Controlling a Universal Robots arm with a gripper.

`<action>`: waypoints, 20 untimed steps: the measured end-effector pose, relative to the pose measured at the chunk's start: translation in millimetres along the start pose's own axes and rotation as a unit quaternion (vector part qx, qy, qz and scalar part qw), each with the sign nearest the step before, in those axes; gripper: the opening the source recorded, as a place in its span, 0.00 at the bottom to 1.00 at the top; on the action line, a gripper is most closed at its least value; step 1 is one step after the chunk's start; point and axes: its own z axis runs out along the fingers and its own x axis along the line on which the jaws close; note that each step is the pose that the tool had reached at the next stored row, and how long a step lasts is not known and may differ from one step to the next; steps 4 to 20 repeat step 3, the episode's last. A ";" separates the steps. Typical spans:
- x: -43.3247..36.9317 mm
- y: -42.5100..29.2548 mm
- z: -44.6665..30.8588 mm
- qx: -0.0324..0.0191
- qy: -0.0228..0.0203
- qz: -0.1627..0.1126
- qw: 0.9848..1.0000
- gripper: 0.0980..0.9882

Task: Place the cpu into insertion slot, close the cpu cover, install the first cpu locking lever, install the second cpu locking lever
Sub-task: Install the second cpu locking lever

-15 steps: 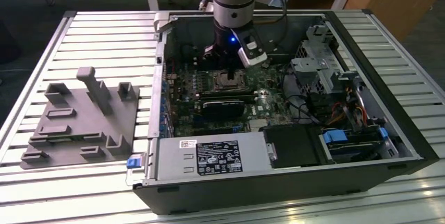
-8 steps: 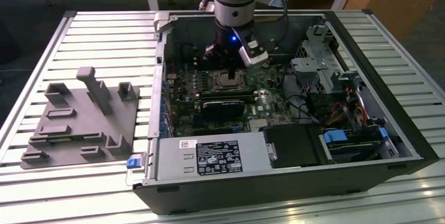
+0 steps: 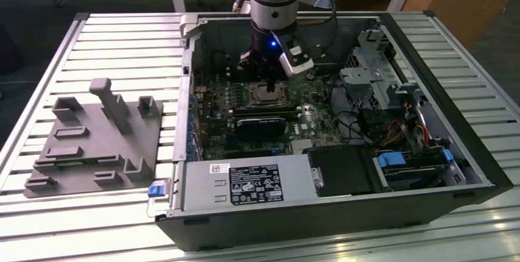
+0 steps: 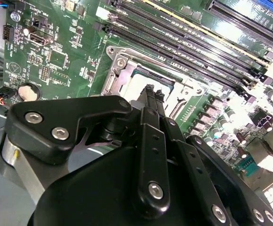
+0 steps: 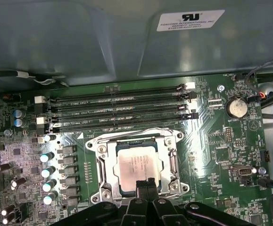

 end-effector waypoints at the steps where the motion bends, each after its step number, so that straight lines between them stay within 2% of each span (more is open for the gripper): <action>1: 0.0 0.0 -0.1 0.000 0.000 0.000 1.000 0.01; 20: 0.0 0.1 -0.1 0.000 0.000 0.000 1.000 0.01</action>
